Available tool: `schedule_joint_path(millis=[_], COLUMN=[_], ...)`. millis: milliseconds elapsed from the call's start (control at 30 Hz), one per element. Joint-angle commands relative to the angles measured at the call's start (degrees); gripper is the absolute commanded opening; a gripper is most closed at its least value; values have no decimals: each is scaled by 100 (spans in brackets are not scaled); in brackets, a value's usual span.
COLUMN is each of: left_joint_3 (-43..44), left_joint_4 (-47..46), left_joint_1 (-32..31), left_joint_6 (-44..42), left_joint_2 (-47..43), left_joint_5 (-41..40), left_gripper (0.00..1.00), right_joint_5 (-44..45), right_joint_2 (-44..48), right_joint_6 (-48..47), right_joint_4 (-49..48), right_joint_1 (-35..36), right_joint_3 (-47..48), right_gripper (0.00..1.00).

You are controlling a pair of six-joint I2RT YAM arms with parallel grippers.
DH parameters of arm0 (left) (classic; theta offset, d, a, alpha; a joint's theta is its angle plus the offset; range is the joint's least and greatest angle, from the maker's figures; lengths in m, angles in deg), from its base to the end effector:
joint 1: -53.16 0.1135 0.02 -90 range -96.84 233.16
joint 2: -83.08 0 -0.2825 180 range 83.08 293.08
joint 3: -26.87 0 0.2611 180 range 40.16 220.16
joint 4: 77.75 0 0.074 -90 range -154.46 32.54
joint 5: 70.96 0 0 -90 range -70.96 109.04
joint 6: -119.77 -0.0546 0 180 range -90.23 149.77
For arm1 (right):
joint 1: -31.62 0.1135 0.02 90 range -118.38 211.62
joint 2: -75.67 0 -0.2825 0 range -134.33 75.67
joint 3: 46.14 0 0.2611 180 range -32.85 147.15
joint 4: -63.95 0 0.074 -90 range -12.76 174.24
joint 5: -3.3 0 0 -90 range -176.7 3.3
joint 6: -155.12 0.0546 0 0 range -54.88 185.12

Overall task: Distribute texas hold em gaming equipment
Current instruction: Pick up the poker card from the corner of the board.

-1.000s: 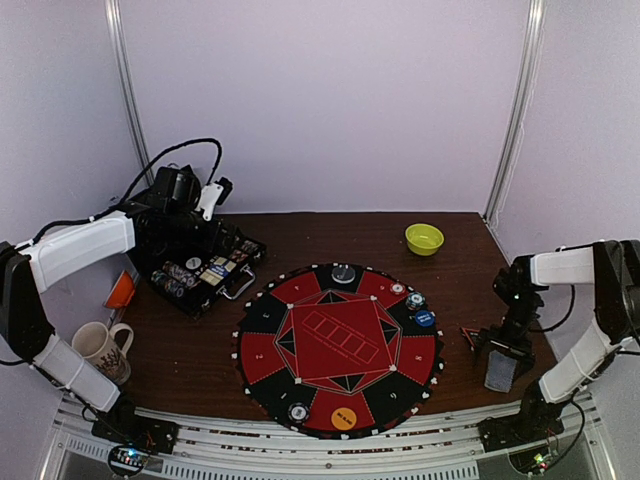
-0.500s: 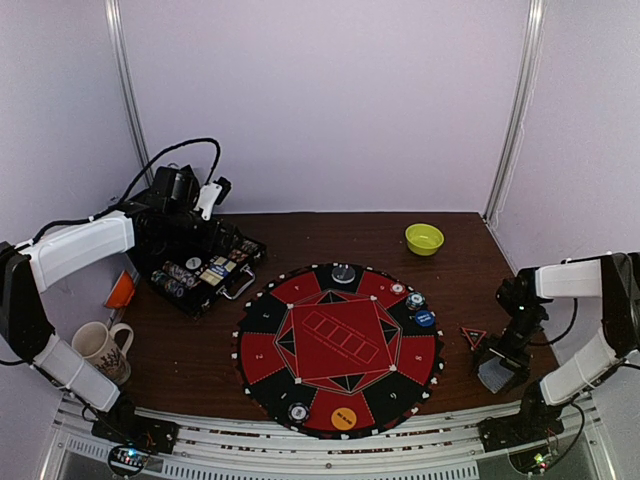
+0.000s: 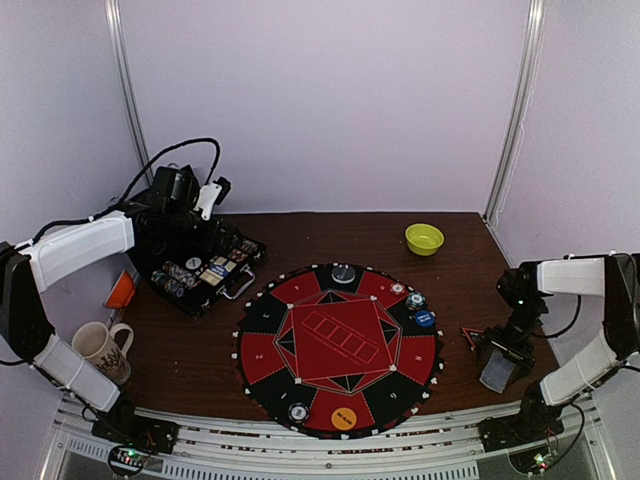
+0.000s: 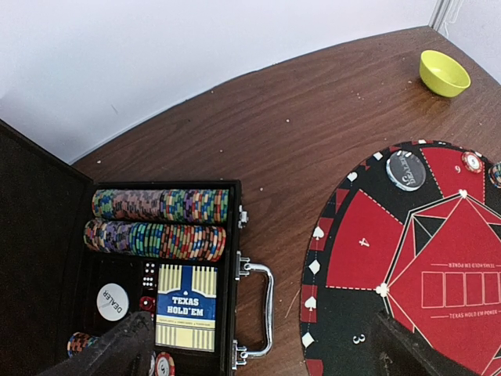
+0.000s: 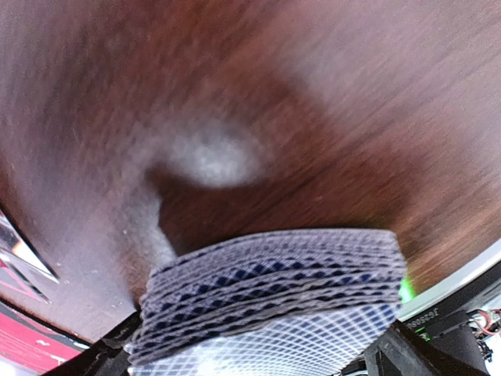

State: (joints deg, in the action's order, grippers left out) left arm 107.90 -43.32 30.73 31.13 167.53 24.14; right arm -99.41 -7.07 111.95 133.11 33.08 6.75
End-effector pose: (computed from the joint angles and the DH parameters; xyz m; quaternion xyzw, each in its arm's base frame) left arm 0.3260 -0.1398 0.3003 0.1833 0.8786 -0.1296 0.4214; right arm 0.1905 0.0169 0.1381 -0.3901 -0.9108 -0.0688 0.1164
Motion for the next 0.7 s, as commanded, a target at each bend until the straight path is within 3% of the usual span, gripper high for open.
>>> schedule_joint_path(millis=[0, 233, 667], left_joint_3=[129, 133, 116], left_joint_4=[-84, -89, -85], left_joint_1=[69, 66, 74], left_joint_6=[-74, -72, -73], left_joint_2=[-78, -86, -164], left_joint_5=[64, 90, 86], left_gripper=[98, 98, 98], right_joint_5=[204, -28, 185], right_joint_2=[-111, 92, -34], right_joint_6=[173, 230, 306], right_joint_4=[-259, -165, -260], right_joint_1=[13, 159, 172], right_joint_3=[-450, -607, -527], right_gripper=[94, 92, 70])
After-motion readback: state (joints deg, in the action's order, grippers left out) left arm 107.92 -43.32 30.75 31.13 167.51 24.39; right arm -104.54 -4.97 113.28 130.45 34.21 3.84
